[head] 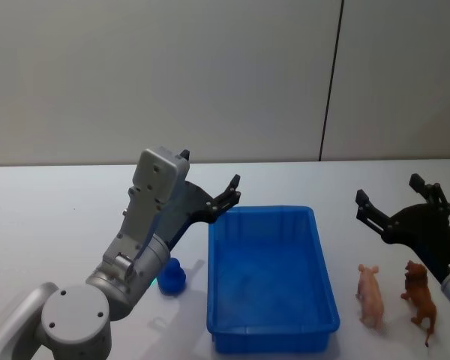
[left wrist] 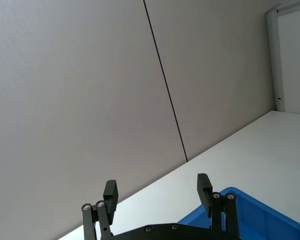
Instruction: Pick up the two dolls from the table and place them into the box.
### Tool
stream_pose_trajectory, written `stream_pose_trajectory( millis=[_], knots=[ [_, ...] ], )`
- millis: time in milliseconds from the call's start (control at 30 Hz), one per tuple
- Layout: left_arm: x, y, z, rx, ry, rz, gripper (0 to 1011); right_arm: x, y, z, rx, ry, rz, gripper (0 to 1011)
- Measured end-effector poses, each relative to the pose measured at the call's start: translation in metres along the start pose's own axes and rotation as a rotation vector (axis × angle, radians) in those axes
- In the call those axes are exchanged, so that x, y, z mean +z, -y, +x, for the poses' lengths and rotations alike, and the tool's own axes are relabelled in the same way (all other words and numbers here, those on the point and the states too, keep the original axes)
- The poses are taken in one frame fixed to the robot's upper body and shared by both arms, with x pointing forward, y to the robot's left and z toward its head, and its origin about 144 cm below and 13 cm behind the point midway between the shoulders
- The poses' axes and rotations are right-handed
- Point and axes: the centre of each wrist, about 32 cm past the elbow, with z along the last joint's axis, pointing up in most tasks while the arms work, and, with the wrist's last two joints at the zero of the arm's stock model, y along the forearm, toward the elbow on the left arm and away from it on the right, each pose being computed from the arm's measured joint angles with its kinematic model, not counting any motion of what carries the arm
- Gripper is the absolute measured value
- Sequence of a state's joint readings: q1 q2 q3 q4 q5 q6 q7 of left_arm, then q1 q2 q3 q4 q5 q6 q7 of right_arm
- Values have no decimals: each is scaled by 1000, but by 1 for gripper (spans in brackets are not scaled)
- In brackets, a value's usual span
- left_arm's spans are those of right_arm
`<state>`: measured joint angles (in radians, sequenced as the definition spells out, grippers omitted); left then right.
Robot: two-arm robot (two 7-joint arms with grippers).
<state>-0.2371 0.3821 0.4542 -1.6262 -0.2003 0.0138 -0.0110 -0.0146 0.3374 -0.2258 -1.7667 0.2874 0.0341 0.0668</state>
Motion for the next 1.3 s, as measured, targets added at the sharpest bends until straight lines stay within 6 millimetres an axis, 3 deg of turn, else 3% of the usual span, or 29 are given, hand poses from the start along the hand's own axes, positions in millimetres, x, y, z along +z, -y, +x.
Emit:
stream_pose_trajectory(
  millis=[867, 1300],
  knots=[
    [0, 0, 0, 0, 0, 0, 1003, 0, 1, 2, 1, -1, -3, 1001],
    [0, 0, 0, 0, 0, 0, 1003, -5, 13, 25, 9, -24, -69, 1001]
  ],
)
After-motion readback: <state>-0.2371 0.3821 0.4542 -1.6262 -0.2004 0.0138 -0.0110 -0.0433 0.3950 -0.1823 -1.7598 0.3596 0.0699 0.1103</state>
